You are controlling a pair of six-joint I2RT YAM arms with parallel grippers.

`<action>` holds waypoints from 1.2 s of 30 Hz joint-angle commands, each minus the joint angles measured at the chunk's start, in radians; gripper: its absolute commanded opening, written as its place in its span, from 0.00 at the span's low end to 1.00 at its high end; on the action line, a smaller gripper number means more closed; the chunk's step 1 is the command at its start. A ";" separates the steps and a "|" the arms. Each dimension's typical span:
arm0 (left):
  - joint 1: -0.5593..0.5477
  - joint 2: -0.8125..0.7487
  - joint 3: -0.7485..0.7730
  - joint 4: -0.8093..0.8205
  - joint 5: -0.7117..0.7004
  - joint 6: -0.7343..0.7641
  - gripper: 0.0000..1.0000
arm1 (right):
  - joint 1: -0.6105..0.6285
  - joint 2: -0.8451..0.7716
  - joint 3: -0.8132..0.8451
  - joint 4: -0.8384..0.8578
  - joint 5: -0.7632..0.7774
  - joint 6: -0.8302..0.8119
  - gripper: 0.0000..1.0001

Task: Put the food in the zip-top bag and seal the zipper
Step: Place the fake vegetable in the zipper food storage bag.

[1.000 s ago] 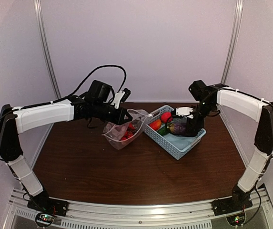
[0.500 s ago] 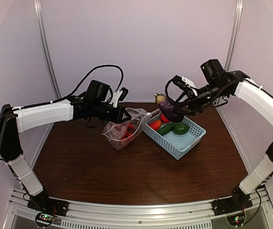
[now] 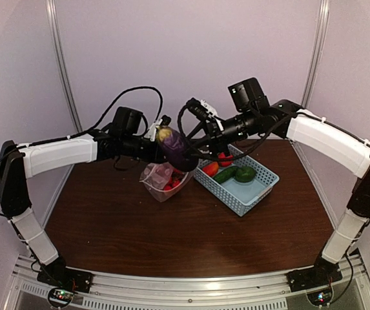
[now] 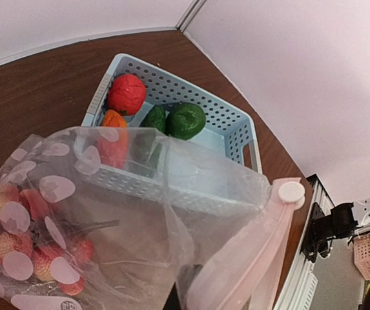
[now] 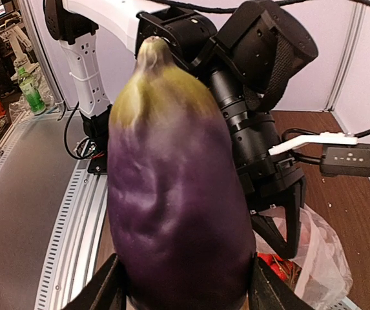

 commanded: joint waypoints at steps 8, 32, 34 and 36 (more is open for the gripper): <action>0.044 -0.044 0.009 0.058 0.136 -0.031 0.00 | 0.063 0.135 0.096 0.063 0.050 -0.061 0.38; 0.114 -0.103 -0.008 0.093 0.192 -0.096 0.00 | 0.139 0.140 -0.030 0.070 0.541 -0.205 0.38; 0.113 -0.103 -0.009 0.093 0.187 -0.095 0.00 | 0.158 0.146 -0.025 0.050 0.621 -0.202 0.38; 0.113 -0.106 -0.011 0.094 0.176 -0.096 0.00 | 0.172 0.160 -0.003 0.021 0.688 -0.164 0.38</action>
